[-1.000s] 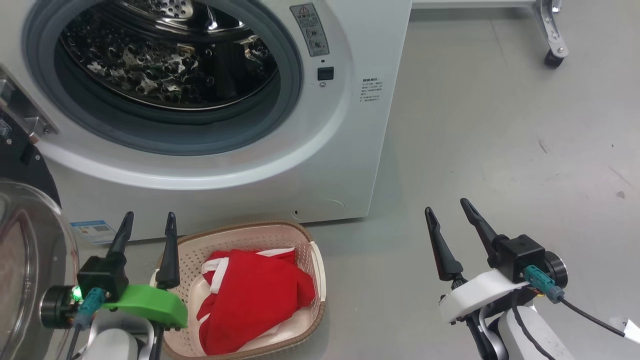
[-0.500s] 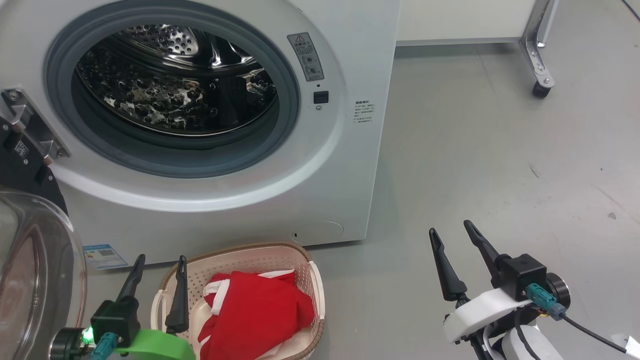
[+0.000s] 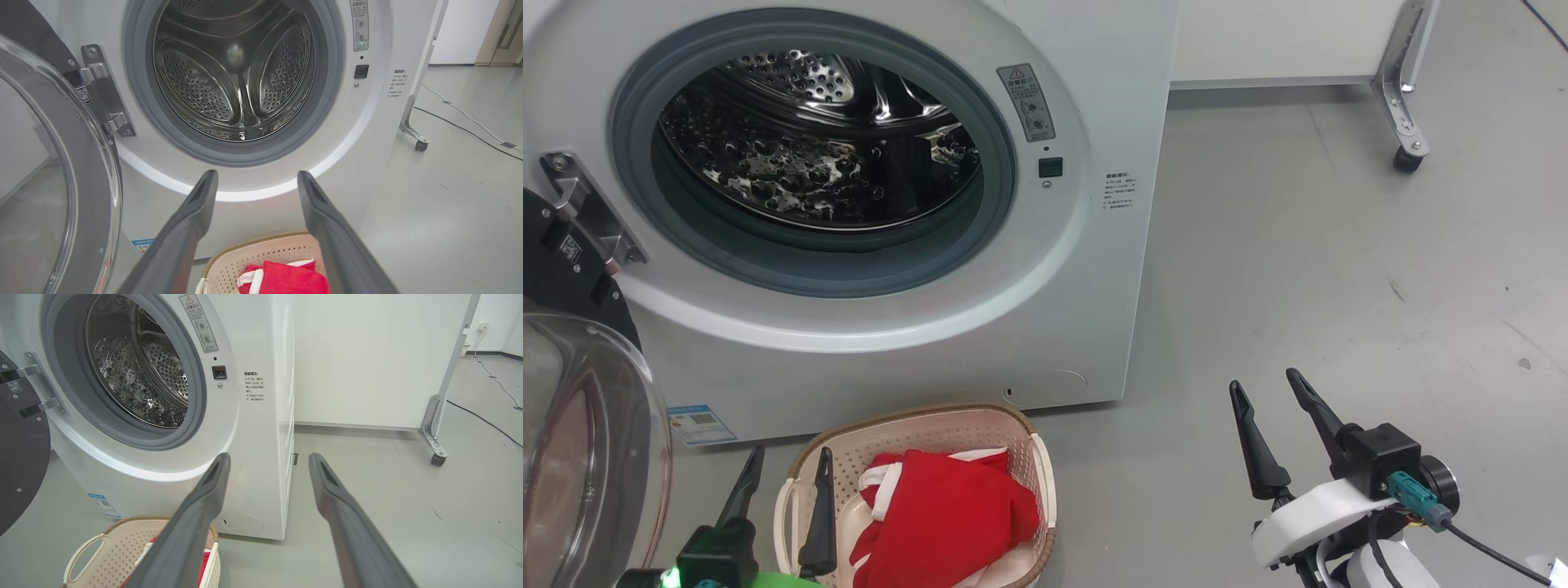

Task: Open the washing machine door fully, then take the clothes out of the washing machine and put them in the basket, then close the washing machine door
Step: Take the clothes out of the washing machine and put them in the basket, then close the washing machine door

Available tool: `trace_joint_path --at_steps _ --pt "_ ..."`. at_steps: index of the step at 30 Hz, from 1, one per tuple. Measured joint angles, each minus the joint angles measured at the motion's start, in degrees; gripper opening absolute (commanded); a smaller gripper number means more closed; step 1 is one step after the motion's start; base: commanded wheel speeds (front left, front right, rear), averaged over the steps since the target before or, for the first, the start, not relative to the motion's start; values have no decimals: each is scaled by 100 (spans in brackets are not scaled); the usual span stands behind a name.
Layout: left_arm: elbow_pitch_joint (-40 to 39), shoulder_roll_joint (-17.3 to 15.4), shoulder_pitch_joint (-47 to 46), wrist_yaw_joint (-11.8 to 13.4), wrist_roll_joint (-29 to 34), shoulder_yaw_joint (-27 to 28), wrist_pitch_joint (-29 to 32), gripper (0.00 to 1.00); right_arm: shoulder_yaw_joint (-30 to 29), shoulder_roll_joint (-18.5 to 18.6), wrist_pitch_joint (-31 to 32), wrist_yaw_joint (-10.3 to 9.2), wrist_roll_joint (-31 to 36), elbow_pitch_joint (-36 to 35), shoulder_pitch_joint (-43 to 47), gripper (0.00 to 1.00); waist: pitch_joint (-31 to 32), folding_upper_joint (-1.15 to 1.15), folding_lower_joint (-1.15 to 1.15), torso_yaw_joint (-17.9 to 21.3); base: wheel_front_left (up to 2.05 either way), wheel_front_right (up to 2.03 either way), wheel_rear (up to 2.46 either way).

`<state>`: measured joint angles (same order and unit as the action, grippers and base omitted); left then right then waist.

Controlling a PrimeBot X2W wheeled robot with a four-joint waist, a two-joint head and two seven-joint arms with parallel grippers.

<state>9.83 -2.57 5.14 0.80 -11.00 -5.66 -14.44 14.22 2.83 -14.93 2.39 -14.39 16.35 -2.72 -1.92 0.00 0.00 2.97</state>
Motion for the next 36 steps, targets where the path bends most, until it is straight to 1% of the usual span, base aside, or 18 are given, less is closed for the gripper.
trace_joint_path --at_steps 8,17,21,36 --pt "-190 -1 136 76 -1 -30 5 100 0 -2 0 8 25 -18 25 100 6 0 0 -31 0 0 0" --pt "-378 -2 215 100 -8 -70 26 100 0 -2 0 11 35 -21 79 100 -17 0 0 -23 0 0 0" --pt "-448 -2 222 140 -8 -94 55 100 -5 -2 0 52 35 -25 79 100 -28 0 0 -16 0 0 0" --pt "-547 -3 341 201 -7 -121 133 100 -9 -3 0 57 52 -24 79 100 3 0 0 -3 -1 1 0"
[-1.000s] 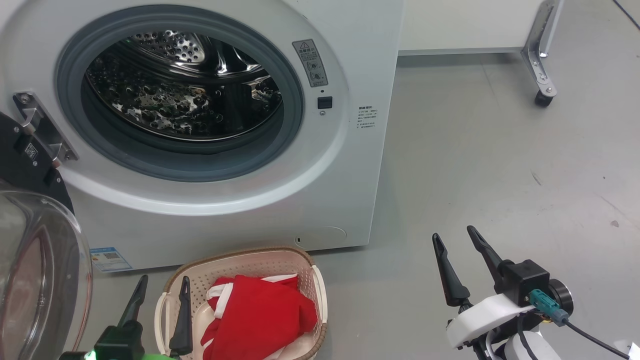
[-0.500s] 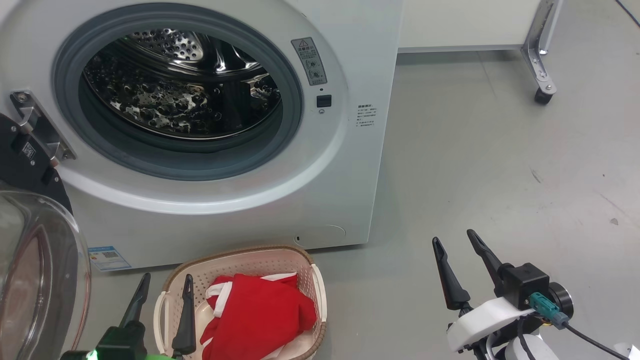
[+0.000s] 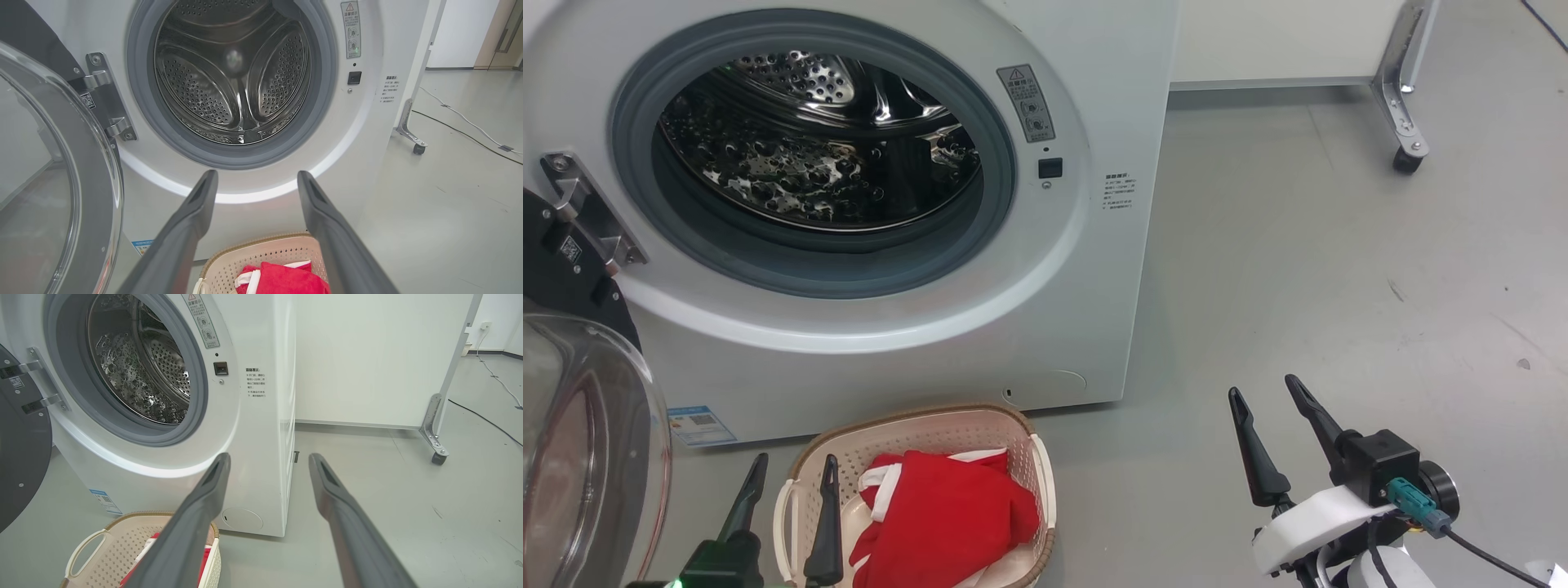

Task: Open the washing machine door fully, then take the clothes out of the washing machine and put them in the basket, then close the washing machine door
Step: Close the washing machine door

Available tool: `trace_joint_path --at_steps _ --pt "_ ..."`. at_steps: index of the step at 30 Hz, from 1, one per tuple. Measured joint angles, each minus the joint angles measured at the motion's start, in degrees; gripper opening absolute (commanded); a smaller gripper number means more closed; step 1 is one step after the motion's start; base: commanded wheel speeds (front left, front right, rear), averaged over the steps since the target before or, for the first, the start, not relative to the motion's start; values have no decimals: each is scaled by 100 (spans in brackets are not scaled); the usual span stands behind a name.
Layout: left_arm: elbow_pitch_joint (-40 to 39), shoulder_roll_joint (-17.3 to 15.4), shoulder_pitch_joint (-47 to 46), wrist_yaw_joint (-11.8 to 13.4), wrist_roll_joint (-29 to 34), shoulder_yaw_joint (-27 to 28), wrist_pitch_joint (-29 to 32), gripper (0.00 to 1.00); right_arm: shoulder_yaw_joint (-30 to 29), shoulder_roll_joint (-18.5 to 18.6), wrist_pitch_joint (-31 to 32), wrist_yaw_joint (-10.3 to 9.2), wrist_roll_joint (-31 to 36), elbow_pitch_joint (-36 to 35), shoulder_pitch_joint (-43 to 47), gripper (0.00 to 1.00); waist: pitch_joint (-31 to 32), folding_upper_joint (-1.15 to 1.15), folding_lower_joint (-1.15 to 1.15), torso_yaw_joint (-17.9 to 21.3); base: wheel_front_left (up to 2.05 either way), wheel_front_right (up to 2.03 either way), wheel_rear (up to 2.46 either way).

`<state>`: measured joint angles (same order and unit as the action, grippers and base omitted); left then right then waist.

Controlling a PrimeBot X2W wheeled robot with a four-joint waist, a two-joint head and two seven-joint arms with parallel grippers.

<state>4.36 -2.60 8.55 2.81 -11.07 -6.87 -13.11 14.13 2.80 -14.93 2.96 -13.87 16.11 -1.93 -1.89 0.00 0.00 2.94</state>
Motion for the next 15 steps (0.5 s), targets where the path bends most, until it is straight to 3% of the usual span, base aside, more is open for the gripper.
trace_joint_path --at_steps 15 --pt "-149 -1 1 93 20 1 53 100 -11 -1 0 1 8 3 1 100 49 0 0 28 -47 47 0"
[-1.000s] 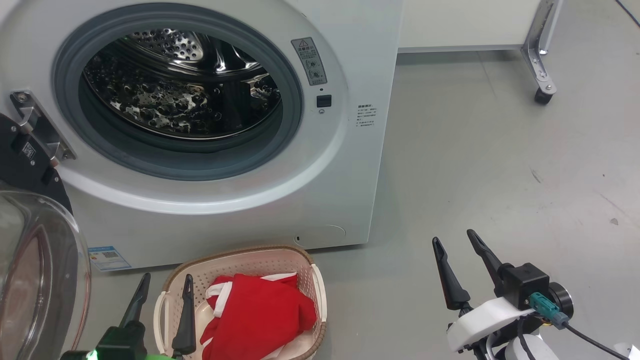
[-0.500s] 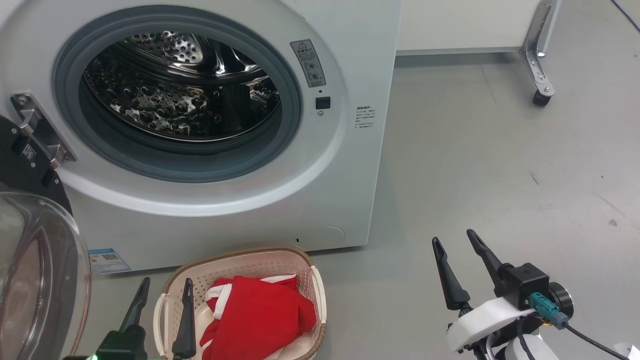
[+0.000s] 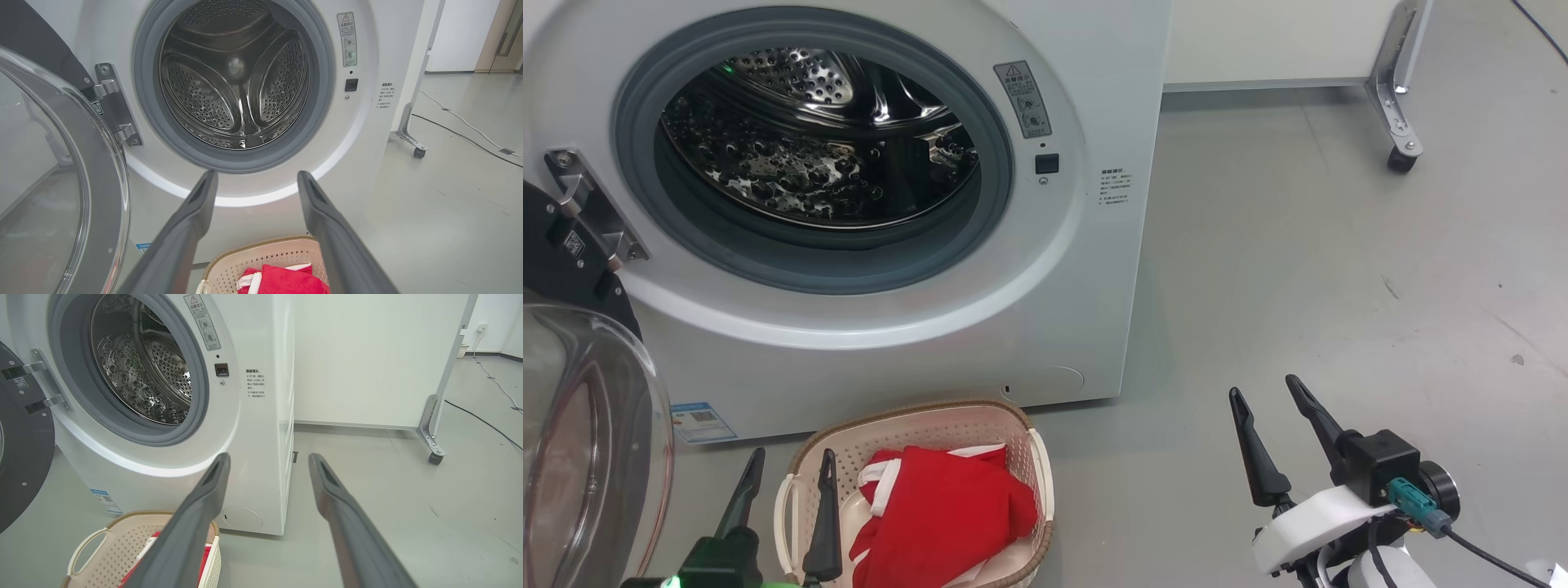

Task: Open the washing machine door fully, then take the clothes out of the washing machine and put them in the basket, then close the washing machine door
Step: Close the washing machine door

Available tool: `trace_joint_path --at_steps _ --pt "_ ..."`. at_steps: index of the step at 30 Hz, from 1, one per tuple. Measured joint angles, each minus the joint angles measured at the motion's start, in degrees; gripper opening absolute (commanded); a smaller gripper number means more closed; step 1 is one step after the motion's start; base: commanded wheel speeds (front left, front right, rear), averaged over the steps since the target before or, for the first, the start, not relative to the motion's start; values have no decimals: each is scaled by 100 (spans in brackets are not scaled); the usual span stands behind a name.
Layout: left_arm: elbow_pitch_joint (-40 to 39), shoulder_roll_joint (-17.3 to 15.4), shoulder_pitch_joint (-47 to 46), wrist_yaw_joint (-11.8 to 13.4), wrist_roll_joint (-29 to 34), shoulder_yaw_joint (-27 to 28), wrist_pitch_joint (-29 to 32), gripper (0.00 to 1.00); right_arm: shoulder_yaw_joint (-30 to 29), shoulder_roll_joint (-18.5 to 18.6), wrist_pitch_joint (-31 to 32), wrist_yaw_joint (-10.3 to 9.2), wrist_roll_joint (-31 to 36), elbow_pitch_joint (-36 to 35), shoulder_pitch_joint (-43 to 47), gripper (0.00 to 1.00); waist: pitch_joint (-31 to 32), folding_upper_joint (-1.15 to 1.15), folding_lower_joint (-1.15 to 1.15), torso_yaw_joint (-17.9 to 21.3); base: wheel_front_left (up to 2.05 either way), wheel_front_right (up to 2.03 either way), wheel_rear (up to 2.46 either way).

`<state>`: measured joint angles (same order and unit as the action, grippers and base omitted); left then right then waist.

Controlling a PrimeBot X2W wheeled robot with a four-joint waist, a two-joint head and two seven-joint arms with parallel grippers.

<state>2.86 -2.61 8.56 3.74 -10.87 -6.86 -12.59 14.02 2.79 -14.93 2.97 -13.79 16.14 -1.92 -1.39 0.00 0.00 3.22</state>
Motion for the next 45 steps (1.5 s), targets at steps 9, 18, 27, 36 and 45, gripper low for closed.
trace_joint_path --at_steps 9,18,27,36,45 --pt "-67 -2 20 5 13 -1 44 100 -2 -1 0 0 0 -2 2 100 3 0 0 -4 -99 99 0" --pt "-141 -7 25 9 14 -34 77 100 -2 -1 0 0 0 -5 3 100 -21 0 0 -22 -129 129 0" --pt "-180 -14 26 9 14 -45 77 100 -2 -3 0 0 -2 -5 3 100 -53 0 0 -32 -106 106 0" --pt "-202 -18 26 9 14 -45 77 100 -2 -3 0 -1 -2 -5 3 100 -77 0 0 -35 -68 68 0" --pt "-220 -18 27 9 14 -53 91 100 -1 -4 0 -1 -2 -5 3 100 -85 0 0 -45 -30 30 0"
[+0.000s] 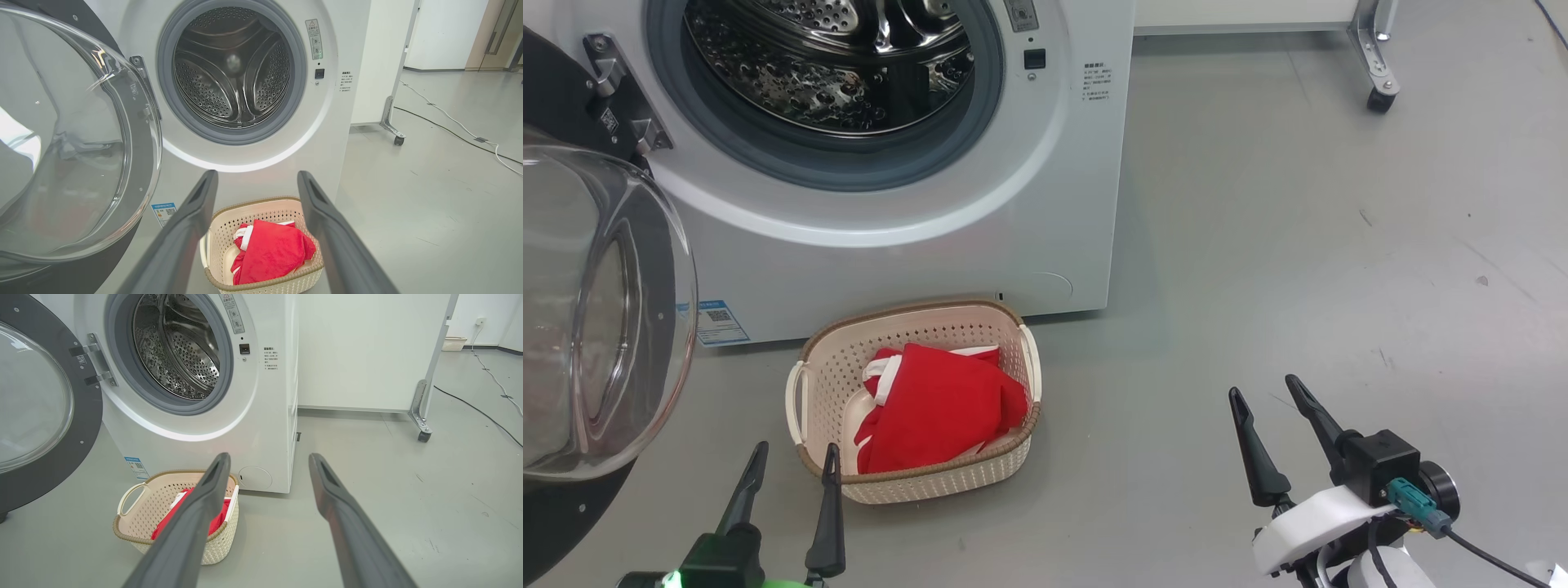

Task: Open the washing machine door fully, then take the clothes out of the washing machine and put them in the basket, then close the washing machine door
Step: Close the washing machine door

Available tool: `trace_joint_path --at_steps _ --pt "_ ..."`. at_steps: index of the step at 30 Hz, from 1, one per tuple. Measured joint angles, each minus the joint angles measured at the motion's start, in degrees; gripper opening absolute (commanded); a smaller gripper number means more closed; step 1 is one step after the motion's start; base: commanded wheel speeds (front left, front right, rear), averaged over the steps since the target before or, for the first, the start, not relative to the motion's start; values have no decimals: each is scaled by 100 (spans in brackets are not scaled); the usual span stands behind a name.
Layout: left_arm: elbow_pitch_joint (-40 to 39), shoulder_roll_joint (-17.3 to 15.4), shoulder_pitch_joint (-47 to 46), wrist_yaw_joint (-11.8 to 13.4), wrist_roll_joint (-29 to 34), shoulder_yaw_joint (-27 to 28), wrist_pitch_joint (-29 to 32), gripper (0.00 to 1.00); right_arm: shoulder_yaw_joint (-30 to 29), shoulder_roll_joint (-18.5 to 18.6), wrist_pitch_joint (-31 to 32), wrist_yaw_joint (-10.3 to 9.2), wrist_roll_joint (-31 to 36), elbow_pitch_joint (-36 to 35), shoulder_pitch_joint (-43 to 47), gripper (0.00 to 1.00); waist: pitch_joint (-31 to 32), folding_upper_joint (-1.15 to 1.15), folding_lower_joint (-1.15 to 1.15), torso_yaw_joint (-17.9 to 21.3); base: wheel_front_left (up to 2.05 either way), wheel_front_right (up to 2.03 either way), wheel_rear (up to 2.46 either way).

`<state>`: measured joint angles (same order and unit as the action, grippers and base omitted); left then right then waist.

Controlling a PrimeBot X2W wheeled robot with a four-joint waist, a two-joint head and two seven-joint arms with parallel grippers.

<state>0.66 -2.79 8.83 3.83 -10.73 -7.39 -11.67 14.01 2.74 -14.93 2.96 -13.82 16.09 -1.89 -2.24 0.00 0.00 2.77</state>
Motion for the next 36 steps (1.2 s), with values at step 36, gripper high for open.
trace_joint_path --at_steps 36 --pt "-9 -3 -9 -10 37 -178 51 100 -183 -9 0 -8 3 -67 8 100 -40 0 0 -428 0 0 0"
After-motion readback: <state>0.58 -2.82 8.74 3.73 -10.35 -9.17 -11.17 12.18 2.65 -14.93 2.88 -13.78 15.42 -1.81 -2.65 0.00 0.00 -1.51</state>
